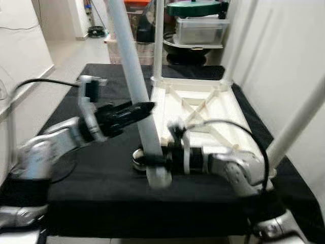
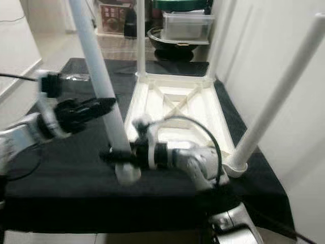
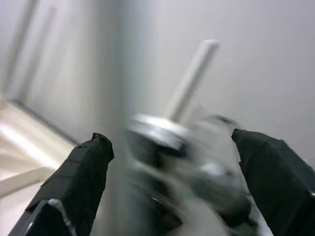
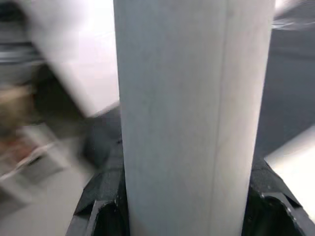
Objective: Building children table
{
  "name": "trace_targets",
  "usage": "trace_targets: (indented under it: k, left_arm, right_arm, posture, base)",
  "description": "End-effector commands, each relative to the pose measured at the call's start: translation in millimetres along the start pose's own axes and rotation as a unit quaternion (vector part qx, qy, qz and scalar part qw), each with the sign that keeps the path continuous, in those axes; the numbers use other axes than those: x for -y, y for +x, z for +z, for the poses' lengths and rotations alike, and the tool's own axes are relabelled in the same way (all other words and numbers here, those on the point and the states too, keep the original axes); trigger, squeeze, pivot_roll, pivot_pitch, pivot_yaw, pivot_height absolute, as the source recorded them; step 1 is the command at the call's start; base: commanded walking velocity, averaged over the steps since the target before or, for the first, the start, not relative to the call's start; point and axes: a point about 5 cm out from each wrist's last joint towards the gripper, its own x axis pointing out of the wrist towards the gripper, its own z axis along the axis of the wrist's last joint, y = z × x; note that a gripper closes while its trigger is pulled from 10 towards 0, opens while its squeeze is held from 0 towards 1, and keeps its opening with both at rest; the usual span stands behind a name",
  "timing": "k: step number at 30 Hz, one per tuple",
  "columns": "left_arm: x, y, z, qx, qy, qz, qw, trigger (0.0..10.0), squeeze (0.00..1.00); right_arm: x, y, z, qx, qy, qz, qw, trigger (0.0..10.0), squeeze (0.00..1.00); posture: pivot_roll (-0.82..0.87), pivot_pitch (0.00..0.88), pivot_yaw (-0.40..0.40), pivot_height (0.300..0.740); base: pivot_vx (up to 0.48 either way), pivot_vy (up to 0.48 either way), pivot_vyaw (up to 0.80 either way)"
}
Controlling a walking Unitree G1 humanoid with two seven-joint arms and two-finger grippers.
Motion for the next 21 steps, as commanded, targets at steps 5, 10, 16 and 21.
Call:
trace_targets:
  k: [5,10,16,21]
  left_arm:
    - [21.1,-13.5,-5.4,0.037,0.007,0.008,0.999,10.0,0.00]
    - [21.6,-36.9,-16.4,0.121,-0.013,0.072,0.990,10.0,0.00]
    - [5.5,-46.7,-37.0,0.079,0.009,0.192,0.978,10.0,0.00]
    - [-14.3,-48.1,-38.3,0.039,0.059,0.264,0.962,10.0,0.00]
  right_arm:
    - [37.7,-13.5,16.6,0.066,0.009,-0.133,0.989,0.0,0.00]
    - [43.2,-15.0,41.9,0.147,0.015,-0.181,0.972,0.0,0.00]
    - [23.1,-0.4,68.2,0.227,0.015,-0.154,0.962,0.0,0.00]
    - [-3.8,15.4,72.7,0.243,-0.005,-0.100,0.965,0.0,0.00]
  posture:
    - [0.01,0.000,-0.047,0.740]
    - [0.02,0.000,-0.059,0.740]
    - [0.04,0.000,-0.063,0.740]
    - [0.03,0.000,-0.053,0.740]
  base:
    - [0.000,0.000,0.00]
    - [0.000,0.000,0.00]
    - [0.000,0.000,0.00]
    - [0.000,0.000,0.00]
